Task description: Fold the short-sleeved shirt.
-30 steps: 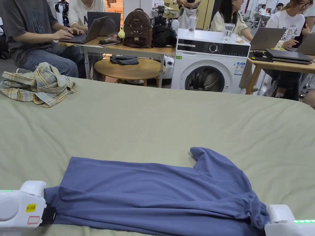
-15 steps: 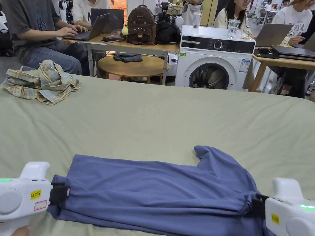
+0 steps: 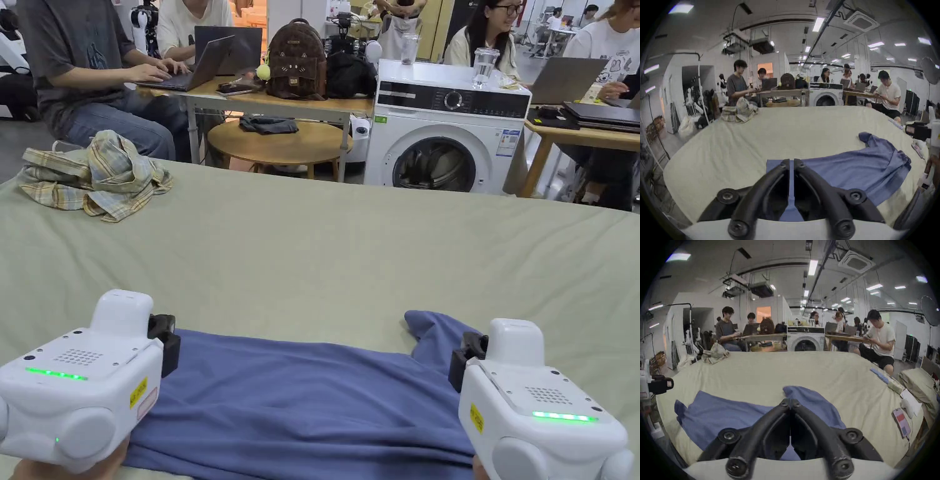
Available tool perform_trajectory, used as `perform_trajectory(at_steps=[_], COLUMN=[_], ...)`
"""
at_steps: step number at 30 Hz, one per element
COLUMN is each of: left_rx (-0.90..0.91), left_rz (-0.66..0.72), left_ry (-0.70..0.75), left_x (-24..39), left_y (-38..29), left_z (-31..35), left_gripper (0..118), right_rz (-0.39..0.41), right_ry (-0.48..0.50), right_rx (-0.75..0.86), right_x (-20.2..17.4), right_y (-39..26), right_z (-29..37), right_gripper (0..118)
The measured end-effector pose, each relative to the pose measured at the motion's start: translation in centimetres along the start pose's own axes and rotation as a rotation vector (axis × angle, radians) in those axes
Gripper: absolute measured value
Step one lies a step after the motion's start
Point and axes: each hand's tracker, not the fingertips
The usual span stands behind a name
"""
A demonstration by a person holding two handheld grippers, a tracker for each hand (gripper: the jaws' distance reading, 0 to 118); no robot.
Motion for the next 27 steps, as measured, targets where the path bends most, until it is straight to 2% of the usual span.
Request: perform_trajectory(at_steps=[5, 7, 17, 18, 20, 22, 27], left_rx=[-0.085, -0.155, -0.525, -0.553, -0.589, -0.635, -0.751], left_rz=[0.025, 0.063, 0.146, 0.147, 0.151, 0.147, 0.097], left_ry=[0.009, 0.010, -0.067, -0.062, -0.056, -0.048, -0.029], left_x=[-1.3, -2.8, -8.9, -9.2, -9.5, -9.7, -8.4], left_y=[1.0, 1.6, 4.3, 4.4, 4.5, 4.3, 1.9], left_z=[-3.6, -6.2, -19.5, -20.4, -21.8, -23.3, -26.0], left_gripper=[0, 0, 0, 6, 39, 56, 56], right_rz=[-0.016, -0.017, 0.006, 0.008, 0.016, 0.018, 0.007], right_ry=[0.030, 0.077, 0.058, 0.058, 0.054, 0.051, 0.043], right_rx=[0.015, 0.000, -0.110, -0.117, -0.135, -0.153, -0.199], right_x=[-0.7, -0.6, 0.2, 0.4, 0.6, 1.0, 1.9], right_y=[0.5, 0.7, 0.5, 0.4, 0.0, -0.3, -1.0], right_z=[-1.2, -1.8, -5.3, -5.5, -5.8, -6.1, -6.8], right_gripper=[0, 0, 0, 0, 0, 0, 0])
